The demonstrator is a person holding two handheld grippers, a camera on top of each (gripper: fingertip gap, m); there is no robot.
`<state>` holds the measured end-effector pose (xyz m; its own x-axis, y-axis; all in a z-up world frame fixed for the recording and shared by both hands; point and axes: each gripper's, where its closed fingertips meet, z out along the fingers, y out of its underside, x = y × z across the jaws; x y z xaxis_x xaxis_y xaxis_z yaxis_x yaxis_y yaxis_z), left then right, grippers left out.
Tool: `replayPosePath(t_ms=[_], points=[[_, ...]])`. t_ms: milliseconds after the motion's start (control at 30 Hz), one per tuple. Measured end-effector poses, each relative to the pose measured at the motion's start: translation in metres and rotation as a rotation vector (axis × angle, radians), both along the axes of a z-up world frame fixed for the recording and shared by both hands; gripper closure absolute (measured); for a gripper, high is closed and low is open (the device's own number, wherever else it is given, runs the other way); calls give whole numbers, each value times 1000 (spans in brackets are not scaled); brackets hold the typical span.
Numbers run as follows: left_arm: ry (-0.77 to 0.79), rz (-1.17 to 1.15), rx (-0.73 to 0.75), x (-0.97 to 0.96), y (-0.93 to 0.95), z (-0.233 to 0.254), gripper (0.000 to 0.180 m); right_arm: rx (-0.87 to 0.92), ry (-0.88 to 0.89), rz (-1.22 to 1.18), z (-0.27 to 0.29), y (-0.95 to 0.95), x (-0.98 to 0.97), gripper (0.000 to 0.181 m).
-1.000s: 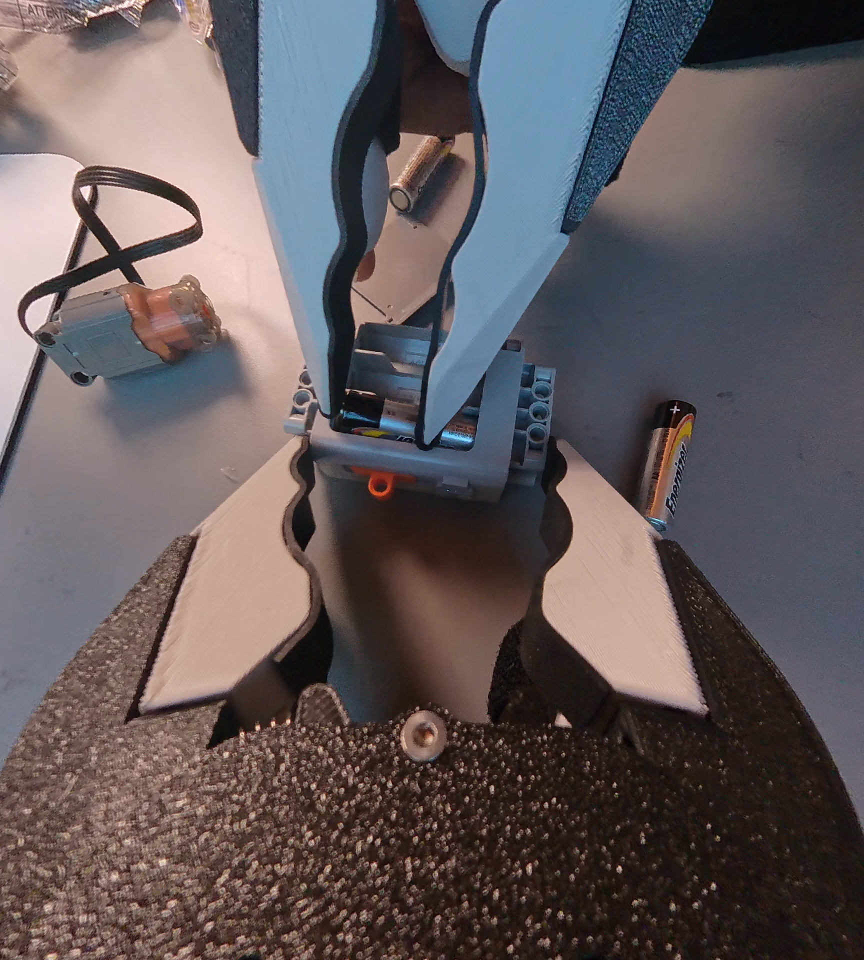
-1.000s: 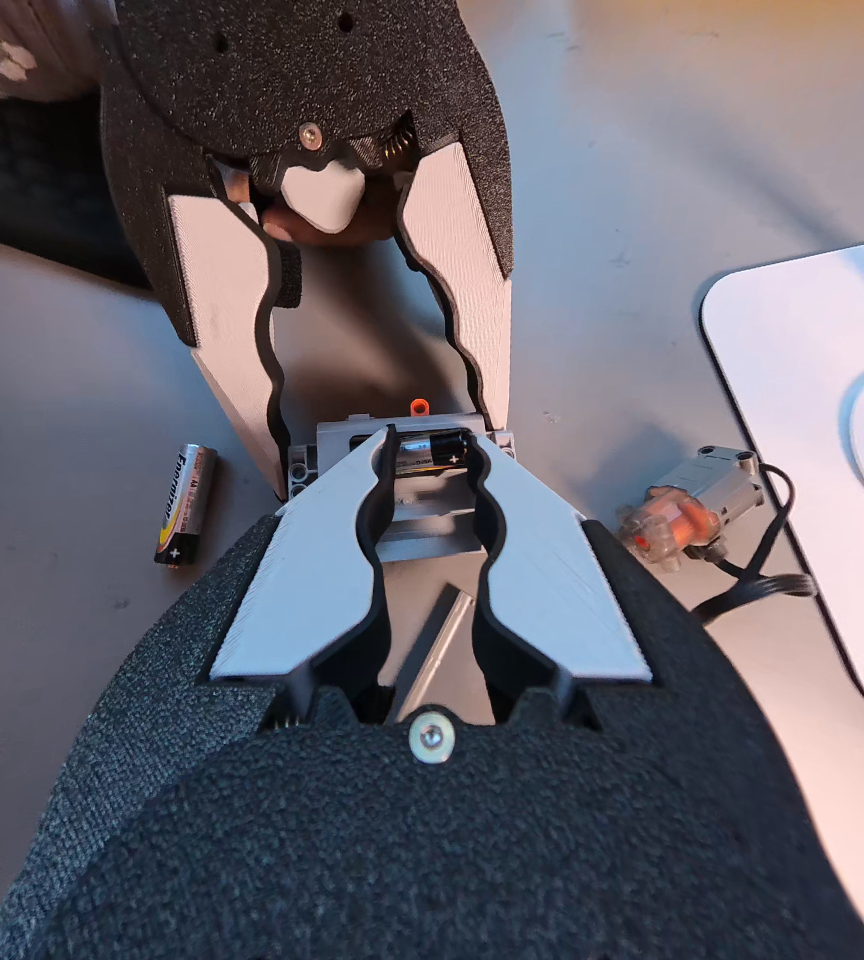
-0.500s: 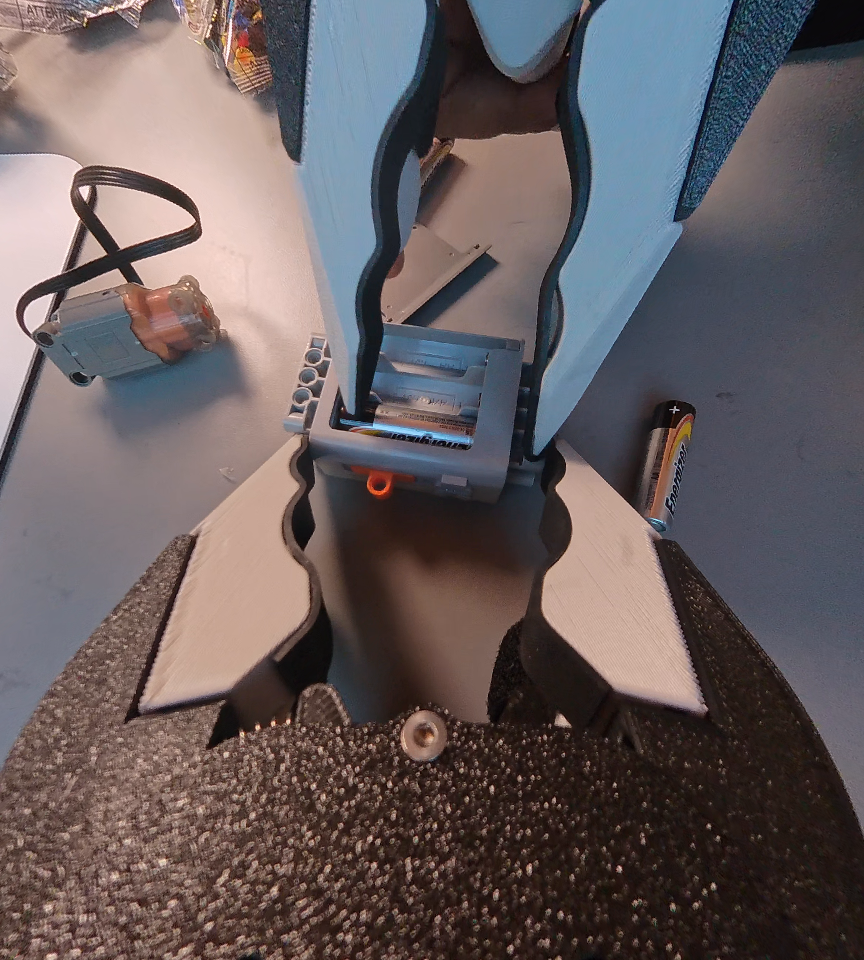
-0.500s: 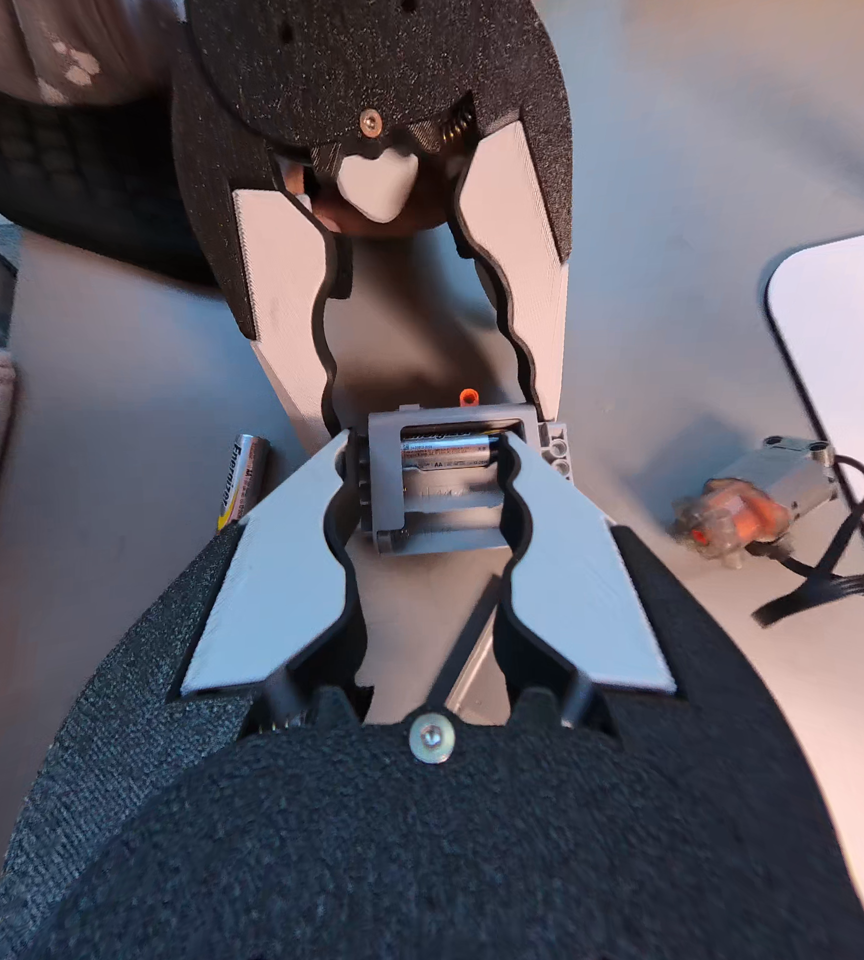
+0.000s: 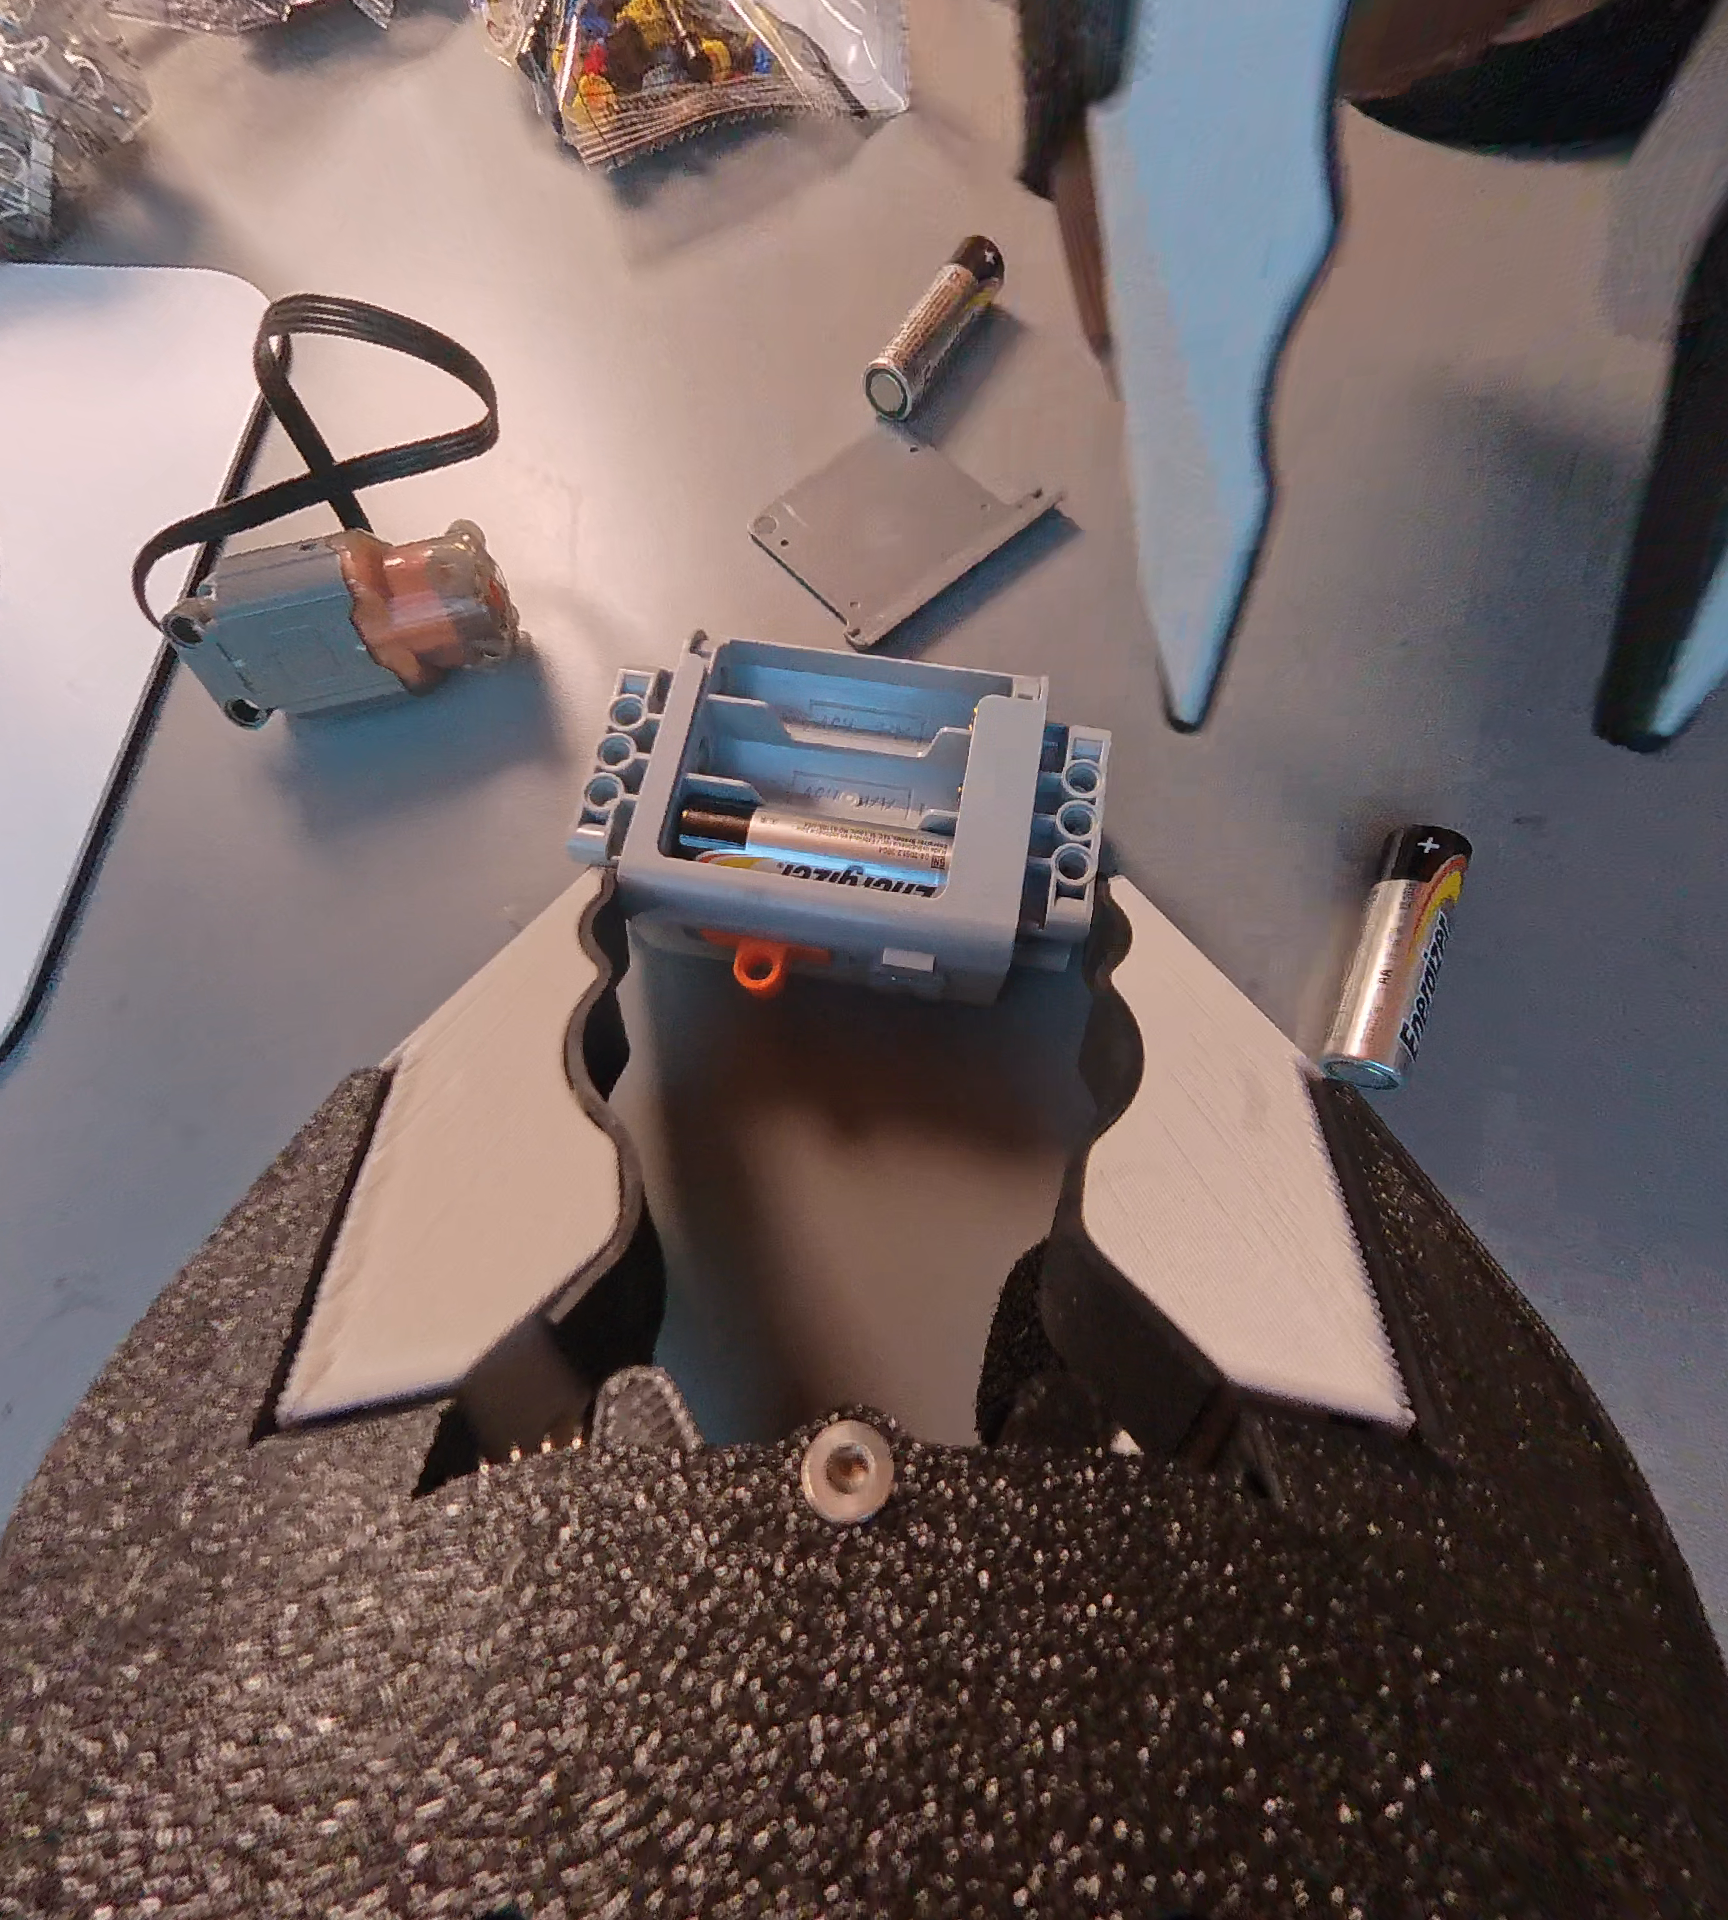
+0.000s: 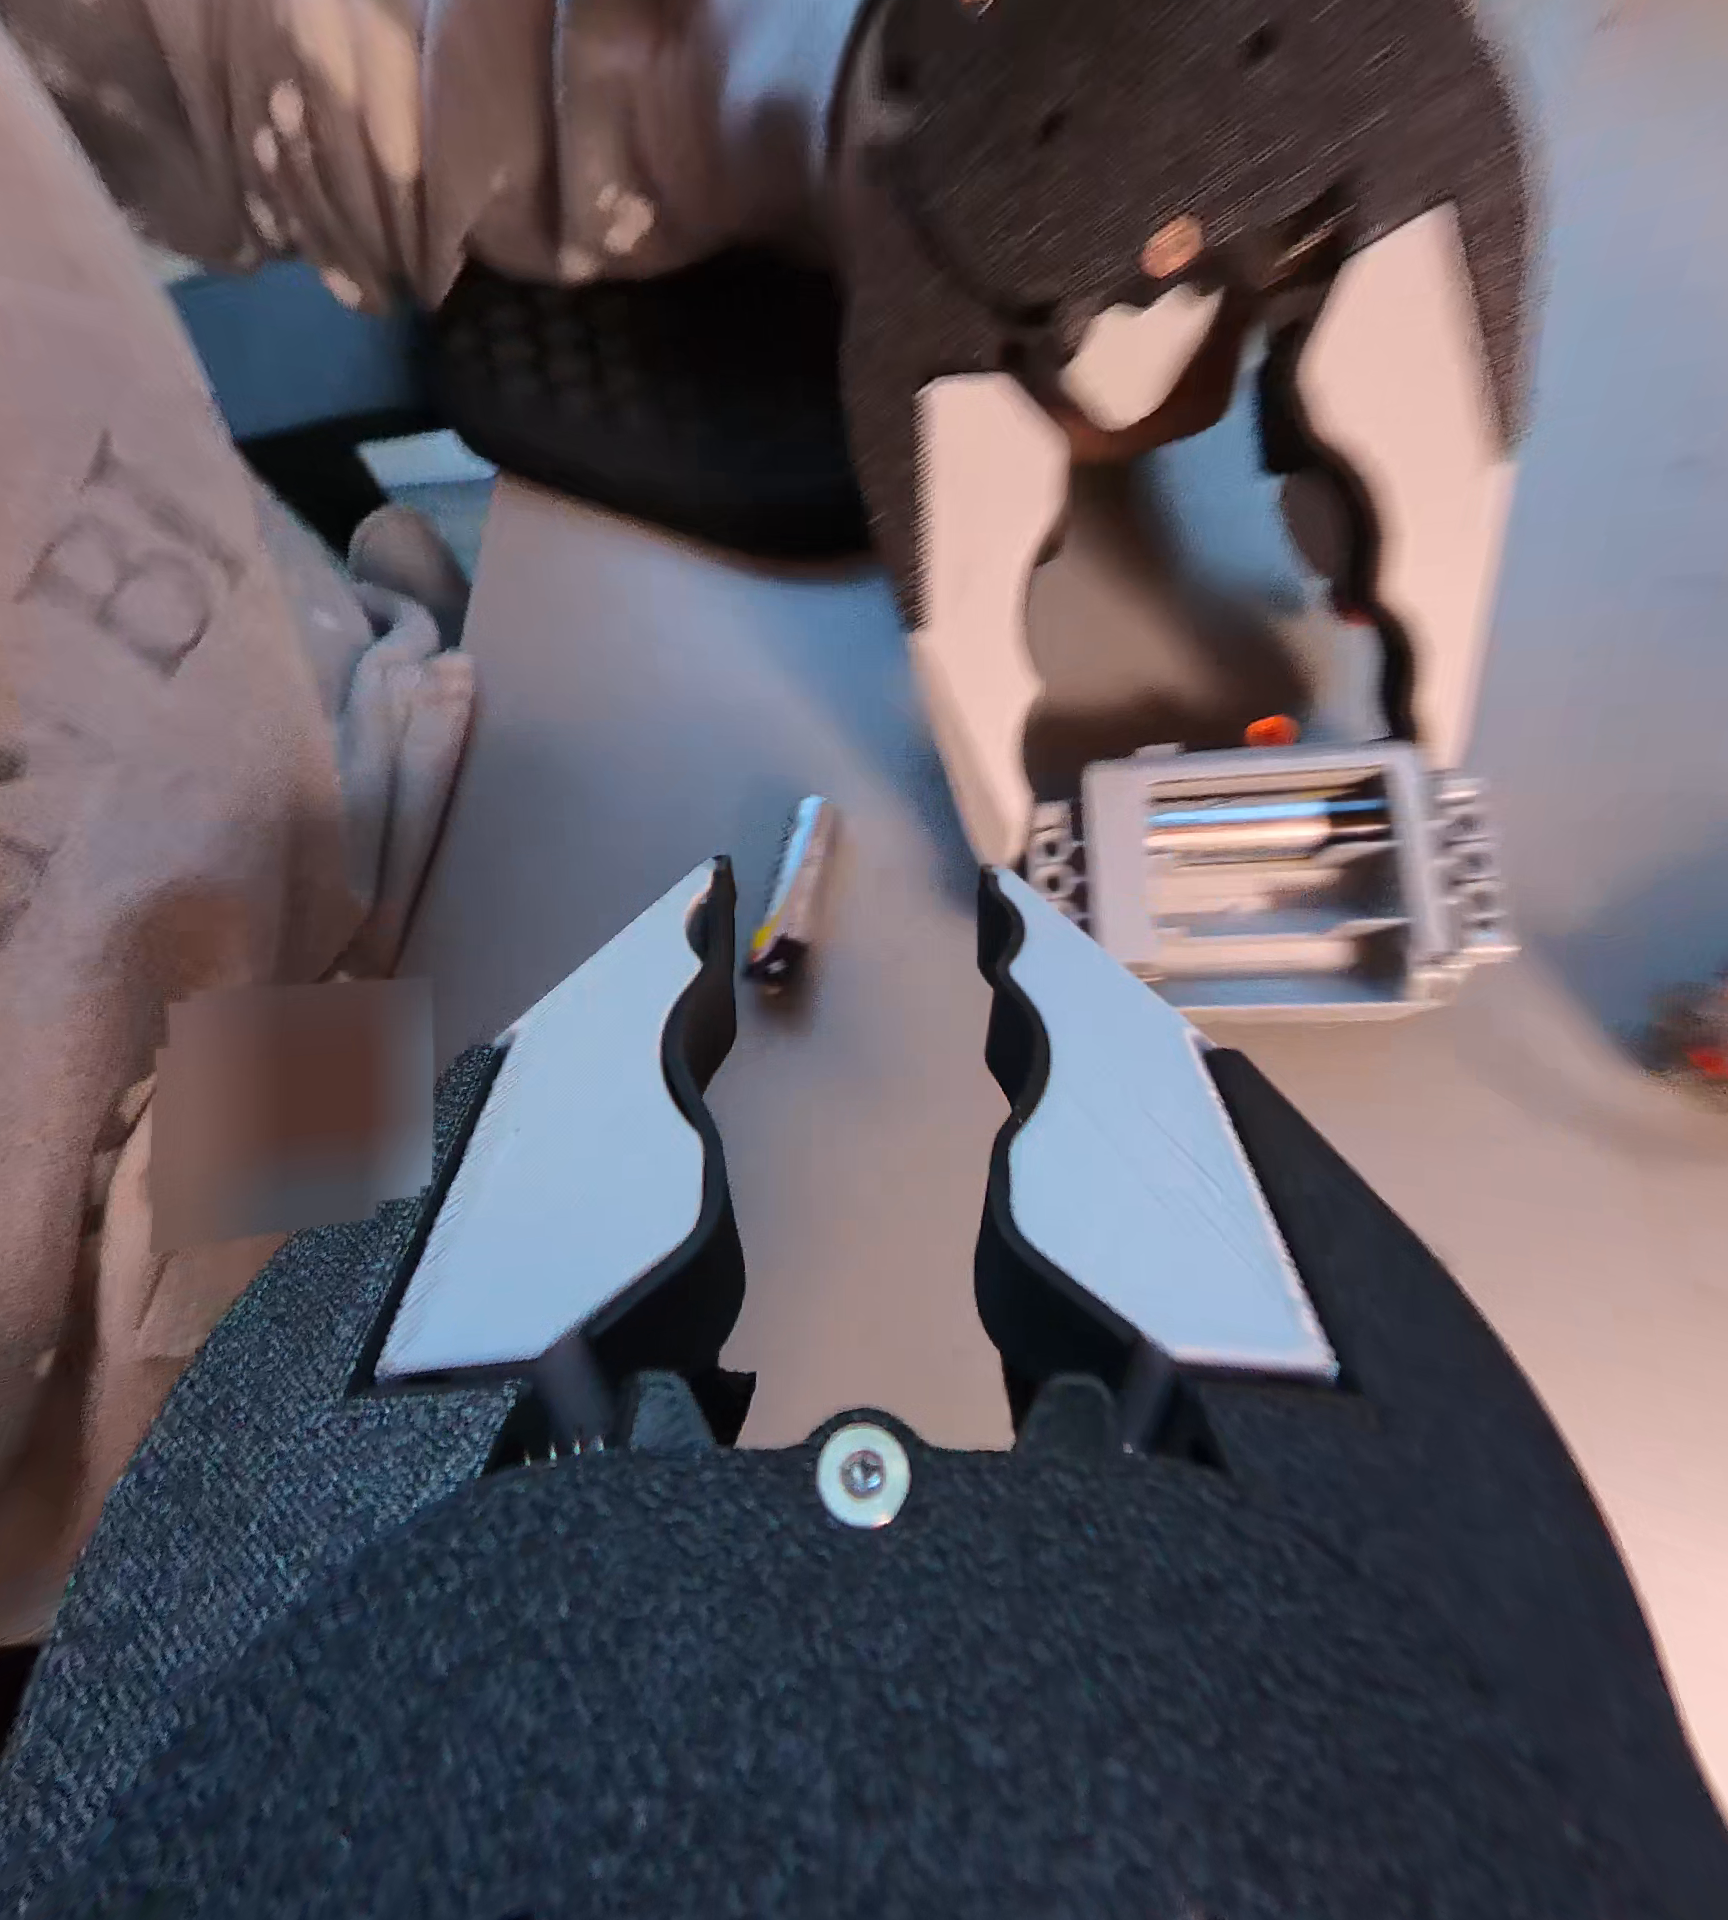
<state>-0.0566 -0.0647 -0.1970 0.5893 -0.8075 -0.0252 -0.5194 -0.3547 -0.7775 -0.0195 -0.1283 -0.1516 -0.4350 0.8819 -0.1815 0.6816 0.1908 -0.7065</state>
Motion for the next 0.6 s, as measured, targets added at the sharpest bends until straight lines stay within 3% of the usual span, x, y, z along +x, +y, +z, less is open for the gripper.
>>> replayPosePath(t_ms=[133, 200, 233, 267, 600], points=[[-4, -12, -4, 1, -1, 0, 94, 95, -71, -7, -40, -26, 15, 136], [-5, -24, -5, 2, -1, 0, 94, 170, -43, -50, -50, -24, 12, 149], [-5, -29, -4, 3, -2, 0, 94, 166, -30, -58, -48, -25, 11, 164], [-5, -37, -4, 4, -2, 0, 94, 154, -33, -64, -48, -26, 11, 167], [0, -202, 5, 35, -25, 0, 94, 197, 19, 77, -8, -4, 49, 168]])
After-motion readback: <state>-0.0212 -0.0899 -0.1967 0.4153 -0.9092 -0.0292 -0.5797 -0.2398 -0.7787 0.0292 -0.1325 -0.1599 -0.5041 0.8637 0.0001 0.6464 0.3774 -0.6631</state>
